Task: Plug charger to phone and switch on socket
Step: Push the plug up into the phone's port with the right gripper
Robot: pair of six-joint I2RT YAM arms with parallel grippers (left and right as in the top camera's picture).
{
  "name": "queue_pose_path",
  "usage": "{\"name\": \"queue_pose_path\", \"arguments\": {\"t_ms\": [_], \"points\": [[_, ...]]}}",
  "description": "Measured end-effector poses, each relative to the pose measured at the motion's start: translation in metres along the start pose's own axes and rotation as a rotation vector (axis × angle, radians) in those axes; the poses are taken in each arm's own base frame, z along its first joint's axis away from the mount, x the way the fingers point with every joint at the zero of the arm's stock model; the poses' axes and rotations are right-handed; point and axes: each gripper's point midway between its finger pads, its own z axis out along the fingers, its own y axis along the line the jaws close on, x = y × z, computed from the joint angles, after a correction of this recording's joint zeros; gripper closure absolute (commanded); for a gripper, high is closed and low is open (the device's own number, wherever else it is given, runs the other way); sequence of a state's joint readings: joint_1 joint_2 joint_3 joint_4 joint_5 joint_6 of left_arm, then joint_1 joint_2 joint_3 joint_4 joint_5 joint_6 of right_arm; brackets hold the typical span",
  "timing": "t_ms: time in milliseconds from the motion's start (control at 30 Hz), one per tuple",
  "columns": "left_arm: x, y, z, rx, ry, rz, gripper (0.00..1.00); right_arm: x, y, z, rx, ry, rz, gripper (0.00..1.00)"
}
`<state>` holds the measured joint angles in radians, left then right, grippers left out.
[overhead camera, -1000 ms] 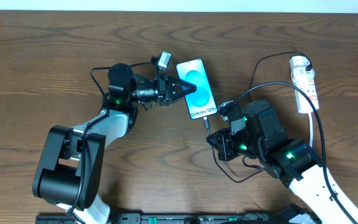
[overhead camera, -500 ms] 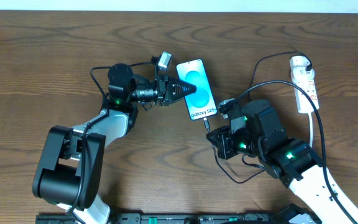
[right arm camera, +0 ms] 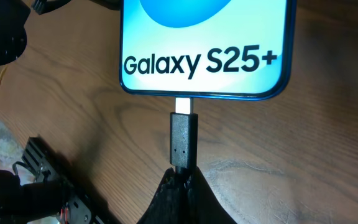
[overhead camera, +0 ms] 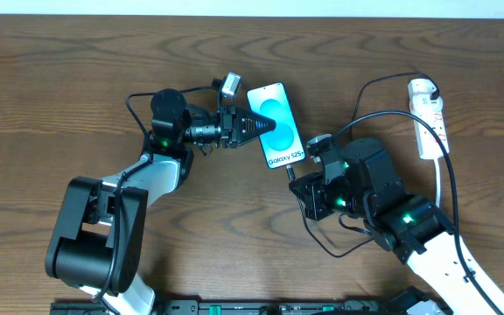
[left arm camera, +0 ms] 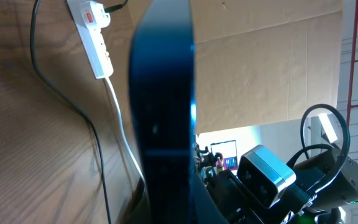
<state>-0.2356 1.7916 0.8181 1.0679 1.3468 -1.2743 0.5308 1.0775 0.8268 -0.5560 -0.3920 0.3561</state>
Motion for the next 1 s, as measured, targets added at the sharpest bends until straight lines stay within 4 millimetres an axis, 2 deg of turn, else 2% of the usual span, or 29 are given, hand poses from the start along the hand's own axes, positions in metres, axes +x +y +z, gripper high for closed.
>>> {"name": "queue_pose_path", "arguments": {"t_ms": [1000], "points": [[0.0081, -0.0018, 0.0018, 0.011, 0.044, 0.022, 0.92, 0.0087, -0.0025, 0.003, 0.003, 0.042, 0.028, 0.99]]}}
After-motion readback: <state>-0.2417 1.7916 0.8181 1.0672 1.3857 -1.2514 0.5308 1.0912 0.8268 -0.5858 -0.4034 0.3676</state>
